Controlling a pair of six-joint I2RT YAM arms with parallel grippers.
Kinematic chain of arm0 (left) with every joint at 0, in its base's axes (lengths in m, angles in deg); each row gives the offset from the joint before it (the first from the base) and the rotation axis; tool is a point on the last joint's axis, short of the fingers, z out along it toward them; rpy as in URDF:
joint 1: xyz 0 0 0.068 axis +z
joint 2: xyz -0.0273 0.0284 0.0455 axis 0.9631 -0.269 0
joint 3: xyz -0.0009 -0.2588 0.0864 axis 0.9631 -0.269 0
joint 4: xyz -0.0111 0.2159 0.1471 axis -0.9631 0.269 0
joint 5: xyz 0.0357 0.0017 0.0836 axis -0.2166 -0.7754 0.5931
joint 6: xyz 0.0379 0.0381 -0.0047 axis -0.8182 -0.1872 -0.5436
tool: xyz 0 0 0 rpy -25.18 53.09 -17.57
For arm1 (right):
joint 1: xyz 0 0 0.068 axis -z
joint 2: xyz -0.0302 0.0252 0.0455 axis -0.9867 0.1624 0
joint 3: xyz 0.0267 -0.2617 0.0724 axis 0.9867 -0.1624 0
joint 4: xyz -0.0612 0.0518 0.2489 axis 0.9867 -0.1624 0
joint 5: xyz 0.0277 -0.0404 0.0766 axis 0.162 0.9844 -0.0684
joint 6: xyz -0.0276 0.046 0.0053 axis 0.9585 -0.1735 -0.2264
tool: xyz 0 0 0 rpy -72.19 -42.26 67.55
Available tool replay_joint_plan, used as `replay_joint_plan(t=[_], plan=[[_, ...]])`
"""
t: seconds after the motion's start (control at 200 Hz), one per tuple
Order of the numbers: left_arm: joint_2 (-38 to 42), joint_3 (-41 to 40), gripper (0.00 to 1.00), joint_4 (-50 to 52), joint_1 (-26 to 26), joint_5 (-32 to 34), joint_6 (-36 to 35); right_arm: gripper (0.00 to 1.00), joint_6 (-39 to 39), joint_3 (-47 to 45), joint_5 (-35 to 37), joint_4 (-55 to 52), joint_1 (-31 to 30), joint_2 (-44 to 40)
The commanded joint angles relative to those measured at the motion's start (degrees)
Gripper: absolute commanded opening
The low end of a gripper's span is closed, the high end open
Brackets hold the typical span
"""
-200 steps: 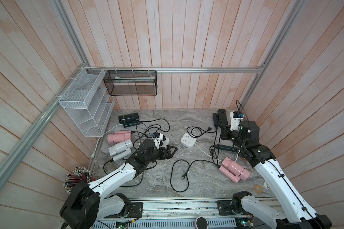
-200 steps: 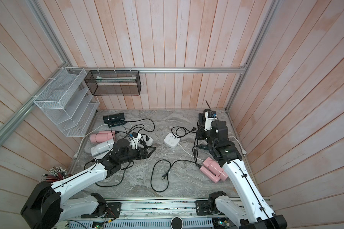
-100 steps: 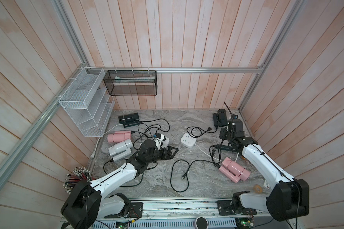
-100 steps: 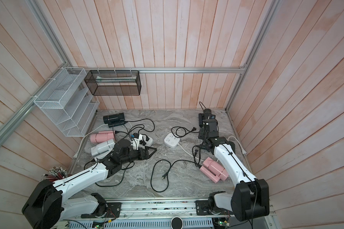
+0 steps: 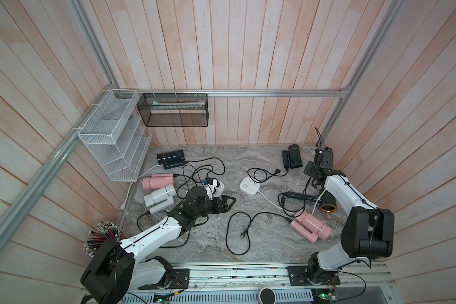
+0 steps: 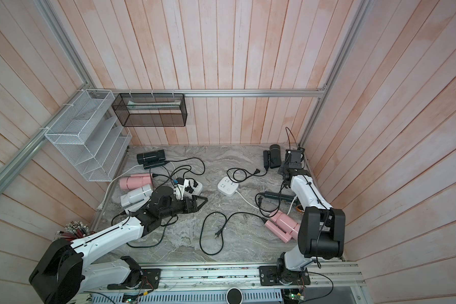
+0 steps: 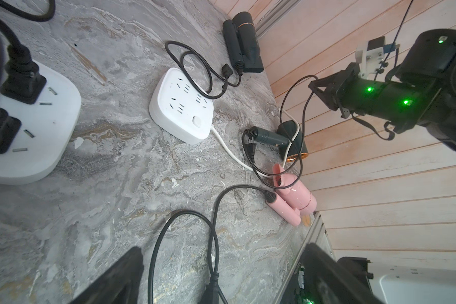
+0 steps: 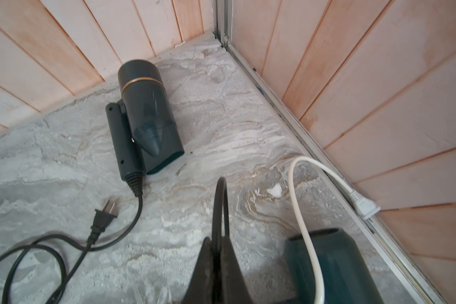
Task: Charge the blow dryers
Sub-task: Place the charging cable at the center of the board.
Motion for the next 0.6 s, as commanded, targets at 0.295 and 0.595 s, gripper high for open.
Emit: replay_joint_plan(t=[0.295, 0.595], plan=[[-0.1, -0.3, 0.97, -0.5, -0.2, 0.7, -1.5, 0.04, 0.6, 11.9, -1.8, 3.3, 2.8, 10.7], [-0.7, -0.1, 0.97, -1.0, -0.2, 0.0, -1.4, 0.18, 0.3, 6.0, -6.9, 6.2, 3.6, 9.9]])
